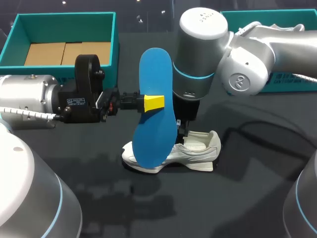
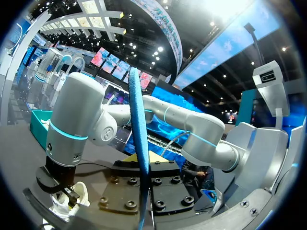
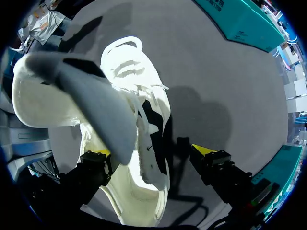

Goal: Take the shoe out of the shoebox, open the shoe tongue, remove and reinsert the insole, then place the shoe into the shoebox

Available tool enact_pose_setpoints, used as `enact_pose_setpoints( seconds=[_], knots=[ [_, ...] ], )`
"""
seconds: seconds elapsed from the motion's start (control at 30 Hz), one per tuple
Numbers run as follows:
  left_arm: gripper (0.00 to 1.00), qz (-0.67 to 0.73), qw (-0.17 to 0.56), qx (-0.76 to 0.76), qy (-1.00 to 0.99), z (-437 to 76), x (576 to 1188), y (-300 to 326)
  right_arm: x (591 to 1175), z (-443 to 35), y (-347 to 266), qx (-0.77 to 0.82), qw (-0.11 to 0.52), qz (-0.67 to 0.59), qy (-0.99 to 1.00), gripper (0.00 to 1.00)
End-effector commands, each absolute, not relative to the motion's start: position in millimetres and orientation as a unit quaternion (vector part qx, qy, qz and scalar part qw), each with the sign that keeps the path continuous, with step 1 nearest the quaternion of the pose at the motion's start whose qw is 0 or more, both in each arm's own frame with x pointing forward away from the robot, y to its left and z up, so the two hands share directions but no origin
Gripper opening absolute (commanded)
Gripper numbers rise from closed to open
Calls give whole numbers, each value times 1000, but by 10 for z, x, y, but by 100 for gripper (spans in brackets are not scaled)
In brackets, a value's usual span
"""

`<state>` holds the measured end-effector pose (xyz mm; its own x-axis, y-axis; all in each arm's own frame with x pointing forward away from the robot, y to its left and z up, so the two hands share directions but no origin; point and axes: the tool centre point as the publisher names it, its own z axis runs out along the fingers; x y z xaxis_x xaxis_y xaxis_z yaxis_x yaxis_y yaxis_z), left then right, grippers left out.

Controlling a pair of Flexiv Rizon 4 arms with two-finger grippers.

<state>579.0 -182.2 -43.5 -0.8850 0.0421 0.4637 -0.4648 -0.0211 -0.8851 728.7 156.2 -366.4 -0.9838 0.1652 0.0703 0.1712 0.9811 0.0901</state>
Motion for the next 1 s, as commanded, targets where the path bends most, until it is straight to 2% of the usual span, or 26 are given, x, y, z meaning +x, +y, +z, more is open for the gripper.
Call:
enact_pose_setpoints(
  seconds=[0.03, 0.1, 0.17, 0.3, 0.47, 0.5, 0.57, 1.0],
  knots=[
    [0, 698, 182, 156, -675, -446, 5802, -1850, 7262, -3689, 1540, -88, 29, -48, -994, 89],
    [0, 698, 182, 156, -675, -446, 5802, -1850, 7255, -3694, 1525, -92, 32, -46, -994, 75],
    [0, 698, 182, 156, -675, -446, 5802, -1850, 7256, -3706, 1512, -92, 34, -44, -994, 67],
    [0, 698, 182, 156, -675, -446, 5802, -1850, 7257, -3740, 1495, -95, 39, -42, -994, 57],
    [0, 698, 182, 156, -675, -446, 5802, -1850, 7266, -3777, 1491, -95, 46, -40, -994, 38],
    [0, 698, 182, 156, -675, -446, 5802, -1850, 7267, -3781, 1491, -95, 47, -39, -994, 31],
    [0, 698, 182, 156, -675, -446, 5802, -1850, 7265, -3784, 1490, -94, 47, -39, -994, 0],
    [0, 698, 182, 156, -675, -446, 5802, -1850, 7187, -3697, 1455, -100, 38, -36, -994, 0]
  ],
)
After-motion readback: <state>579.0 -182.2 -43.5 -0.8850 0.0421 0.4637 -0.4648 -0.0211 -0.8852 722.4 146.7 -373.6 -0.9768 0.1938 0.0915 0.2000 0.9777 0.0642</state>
